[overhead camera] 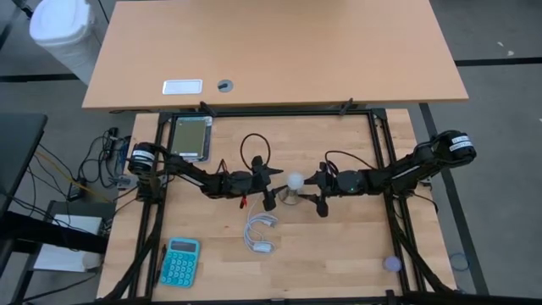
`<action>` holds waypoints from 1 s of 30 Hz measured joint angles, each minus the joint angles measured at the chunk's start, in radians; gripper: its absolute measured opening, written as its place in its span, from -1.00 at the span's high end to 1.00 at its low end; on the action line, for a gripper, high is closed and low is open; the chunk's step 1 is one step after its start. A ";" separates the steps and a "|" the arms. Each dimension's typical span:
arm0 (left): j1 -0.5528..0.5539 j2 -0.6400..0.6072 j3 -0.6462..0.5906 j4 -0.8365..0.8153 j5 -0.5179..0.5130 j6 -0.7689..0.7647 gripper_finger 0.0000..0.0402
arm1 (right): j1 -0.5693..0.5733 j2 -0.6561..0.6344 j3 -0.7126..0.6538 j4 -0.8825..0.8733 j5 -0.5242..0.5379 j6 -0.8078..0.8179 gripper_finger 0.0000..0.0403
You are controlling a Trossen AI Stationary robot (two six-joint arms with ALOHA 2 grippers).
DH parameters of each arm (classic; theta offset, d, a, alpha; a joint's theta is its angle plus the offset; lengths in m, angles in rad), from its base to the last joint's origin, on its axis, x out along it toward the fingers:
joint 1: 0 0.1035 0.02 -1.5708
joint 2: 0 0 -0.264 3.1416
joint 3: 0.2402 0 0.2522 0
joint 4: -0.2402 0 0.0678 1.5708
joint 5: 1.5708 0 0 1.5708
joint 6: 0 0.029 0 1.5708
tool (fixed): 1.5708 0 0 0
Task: Screw lightbulb
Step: Insert the lightbulb into the lamp
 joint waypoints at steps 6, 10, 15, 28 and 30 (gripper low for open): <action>0.002 0.000 0.000 -0.027 0.010 0.000 -0.34 | 0.005 0.000 0.001 0.002 -0.004 0.000 -0.14; 0.002 0.000 0.000 -0.030 -0.002 0.000 -0.34 | 0.006 0.000 0.001 0.003 -0.016 0.004 -0.14; 0.002 0.000 0.000 -0.025 -0.034 0.000 -0.34 | 0.019 0.000 0.002 0.003 -0.023 0.008 -0.14; 0.001 0.000 0.000 -0.060 0.026 -0.004 -0.34 | -0.021 0.000 0.003 -0.070 0.045 0.039 -0.14; 0.001 0.000 0.000 -0.060 0.055 -0.004 -0.34 | -0.037 0.000 0.003 -0.060 0.014 0.034 -0.14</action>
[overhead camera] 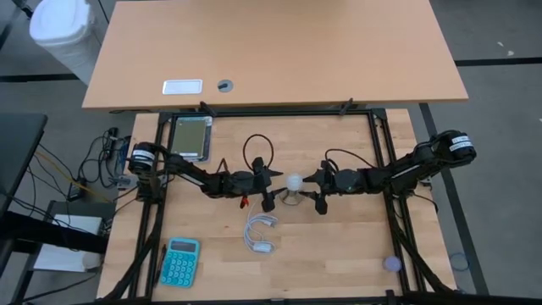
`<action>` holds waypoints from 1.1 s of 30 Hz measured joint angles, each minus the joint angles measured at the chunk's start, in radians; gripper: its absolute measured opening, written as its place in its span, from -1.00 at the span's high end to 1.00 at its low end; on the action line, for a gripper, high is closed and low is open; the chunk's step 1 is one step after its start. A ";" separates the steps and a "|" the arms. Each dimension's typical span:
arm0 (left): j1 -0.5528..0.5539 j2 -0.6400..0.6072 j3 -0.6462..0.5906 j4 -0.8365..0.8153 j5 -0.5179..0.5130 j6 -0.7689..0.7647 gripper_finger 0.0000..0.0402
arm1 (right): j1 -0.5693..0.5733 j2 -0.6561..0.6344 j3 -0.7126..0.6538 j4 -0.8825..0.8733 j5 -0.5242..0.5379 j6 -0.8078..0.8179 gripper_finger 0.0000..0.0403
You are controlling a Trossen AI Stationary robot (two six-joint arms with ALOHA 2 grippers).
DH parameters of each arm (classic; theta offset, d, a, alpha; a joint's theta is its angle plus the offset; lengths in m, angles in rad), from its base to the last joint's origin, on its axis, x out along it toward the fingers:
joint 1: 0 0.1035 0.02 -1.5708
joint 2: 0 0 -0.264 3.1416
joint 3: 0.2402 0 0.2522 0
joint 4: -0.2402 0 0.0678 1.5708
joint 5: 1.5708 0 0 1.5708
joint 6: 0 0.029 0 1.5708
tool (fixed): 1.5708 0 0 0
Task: Screw lightbulb
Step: Insert the lightbulb into the lamp
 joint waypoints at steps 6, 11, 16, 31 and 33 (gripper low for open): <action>-0.001 0.000 0.000 -0.001 0.041 -0.003 -0.34 | -0.022 0.000 0.002 0.027 -0.063 -0.024 -0.14; -0.001 0.000 0.001 0.012 0.033 -0.003 -0.34 | -0.020 0.000 0.027 0.025 -0.064 -0.056 -0.14; -0.001 0.000 0.001 0.012 0.001 -0.004 -0.34 | -0.018 0.000 0.039 0.017 -0.065 -0.066 -0.14; 0.000 0.000 0.013 0.000 -0.040 -0.004 -0.34 | 0.060 0.000 0.041 -0.027 -0.052 0.018 -0.14; 0.001 0.000 0.014 -0.005 -0.044 -0.004 -0.34 | 0.073 0.000 0.041 -0.023 -0.050 0.022 -0.14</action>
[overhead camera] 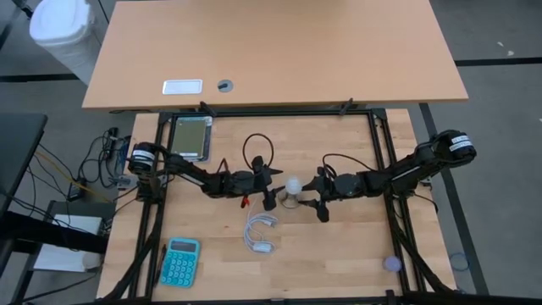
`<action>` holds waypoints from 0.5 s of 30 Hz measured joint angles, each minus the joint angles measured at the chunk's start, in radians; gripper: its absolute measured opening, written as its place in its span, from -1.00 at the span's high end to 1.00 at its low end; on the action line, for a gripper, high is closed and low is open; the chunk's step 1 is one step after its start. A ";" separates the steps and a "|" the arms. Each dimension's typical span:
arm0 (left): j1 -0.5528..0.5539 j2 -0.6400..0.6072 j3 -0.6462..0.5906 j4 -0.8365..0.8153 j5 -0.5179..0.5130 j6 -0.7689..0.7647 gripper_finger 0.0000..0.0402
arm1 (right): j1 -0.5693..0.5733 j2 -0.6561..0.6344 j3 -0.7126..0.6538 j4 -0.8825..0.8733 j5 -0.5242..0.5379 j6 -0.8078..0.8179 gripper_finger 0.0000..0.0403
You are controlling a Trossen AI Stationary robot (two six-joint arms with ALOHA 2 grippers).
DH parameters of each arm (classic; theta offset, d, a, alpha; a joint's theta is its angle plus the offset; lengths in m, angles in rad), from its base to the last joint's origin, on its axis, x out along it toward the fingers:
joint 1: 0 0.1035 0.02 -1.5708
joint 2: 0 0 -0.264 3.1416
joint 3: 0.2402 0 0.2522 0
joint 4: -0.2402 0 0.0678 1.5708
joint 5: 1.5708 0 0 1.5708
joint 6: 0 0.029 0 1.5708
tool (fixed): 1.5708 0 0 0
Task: Screw lightbulb
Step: Insert the lightbulb into the lamp
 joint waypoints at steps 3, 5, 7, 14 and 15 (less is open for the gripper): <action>0.000 -0.001 0.002 -0.026 -0.017 0.005 -0.34 | 0.012 0.000 0.001 -0.017 0.030 0.004 -0.14; 0.000 0.000 0.002 -0.044 -0.017 0.005 -0.34 | 0.012 0.000 0.001 -0.053 0.075 0.014 -0.14; -0.001 0.000 0.002 -0.045 -0.017 0.005 -0.34 | 0.001 0.000 0.001 -0.072 0.087 0.015 -0.14; -0.001 0.000 0.002 -0.052 0.095 0.003 -0.34 | -0.058 0.000 0.001 -0.072 0.034 -0.006 -0.14; -0.001 -0.001 0.002 -0.052 0.117 -0.002 -0.34 | -0.065 0.000 0.001 -0.072 0.023 -0.011 -0.14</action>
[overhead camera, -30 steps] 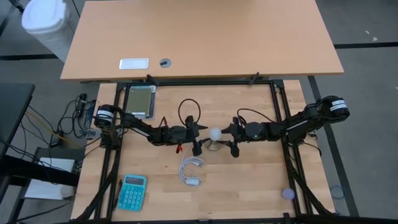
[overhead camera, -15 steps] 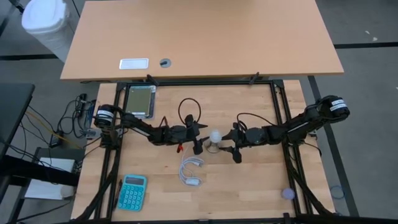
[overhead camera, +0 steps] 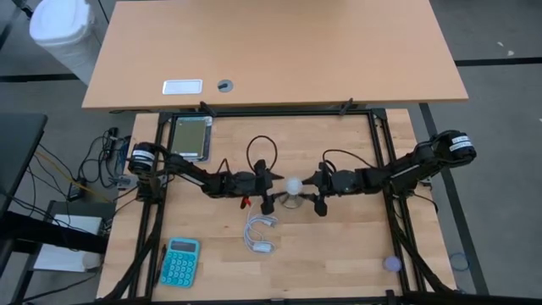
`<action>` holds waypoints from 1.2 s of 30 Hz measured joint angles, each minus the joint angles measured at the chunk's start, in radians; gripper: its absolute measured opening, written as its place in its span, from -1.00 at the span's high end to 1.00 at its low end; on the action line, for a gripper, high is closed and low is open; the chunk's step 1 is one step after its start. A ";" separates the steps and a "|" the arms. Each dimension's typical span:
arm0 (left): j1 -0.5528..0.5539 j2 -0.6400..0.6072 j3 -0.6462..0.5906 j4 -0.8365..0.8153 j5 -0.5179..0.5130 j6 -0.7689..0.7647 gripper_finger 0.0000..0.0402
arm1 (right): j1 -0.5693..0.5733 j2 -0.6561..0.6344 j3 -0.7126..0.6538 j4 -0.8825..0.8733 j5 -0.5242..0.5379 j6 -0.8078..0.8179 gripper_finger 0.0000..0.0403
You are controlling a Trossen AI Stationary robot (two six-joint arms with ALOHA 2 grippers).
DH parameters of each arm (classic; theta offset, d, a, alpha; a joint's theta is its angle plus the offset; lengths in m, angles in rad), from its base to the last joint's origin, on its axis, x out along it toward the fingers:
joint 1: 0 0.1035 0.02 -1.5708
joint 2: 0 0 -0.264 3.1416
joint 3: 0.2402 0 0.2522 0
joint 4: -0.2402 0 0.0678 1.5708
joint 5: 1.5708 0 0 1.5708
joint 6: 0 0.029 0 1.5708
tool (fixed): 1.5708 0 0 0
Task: Screw lightbulb
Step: Insert the lightbulb into the lamp
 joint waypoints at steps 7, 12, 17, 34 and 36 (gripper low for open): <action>-0.011 0.000 0.000 0.009 0.017 -0.020 -0.34 | -0.023 0.000 0.000 0.045 -0.068 -0.035 -0.14; -0.012 0.000 0.014 0.011 -0.022 -0.018 -0.34 | -0.017 0.000 0.000 0.063 -0.074 -0.036 -0.14; -0.013 0.000 0.033 0.002 -0.043 0.005 -0.34 | 0.004 0.000 0.000 0.063 -0.071 -0.031 -0.14; -0.011 0.000 0.036 -0.049 -0.135 0.014 -0.34 | 0.101 0.000 -0.001 0.041 -0.012 0.037 -0.14; -0.011 0.000 0.036 -0.053 -0.135 0.022 -0.34 | 0.104 0.000 -0.001 0.010 0.023 0.043 -0.14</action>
